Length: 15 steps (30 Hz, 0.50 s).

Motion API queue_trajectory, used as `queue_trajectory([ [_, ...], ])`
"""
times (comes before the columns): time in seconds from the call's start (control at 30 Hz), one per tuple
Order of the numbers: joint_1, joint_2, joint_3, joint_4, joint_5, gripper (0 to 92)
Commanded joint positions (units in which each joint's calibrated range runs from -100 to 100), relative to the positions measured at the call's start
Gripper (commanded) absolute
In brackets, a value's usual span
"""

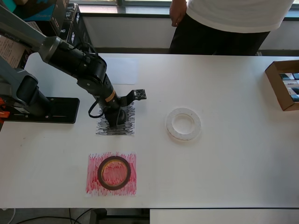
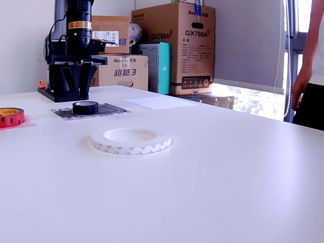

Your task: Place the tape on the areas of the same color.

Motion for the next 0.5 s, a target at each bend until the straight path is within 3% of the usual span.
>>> queue_trajectory([
  [0.0, -0.6, -3.8, -1.3, -0.2, -0.2, 27.5],
  [0.17, -1.3, -5.4, -9.8, -0.1, 1.7, 27.5],
  [0.47, -1.1, 7.0, -29.5, 0.7, 15.5, 27.5],
])
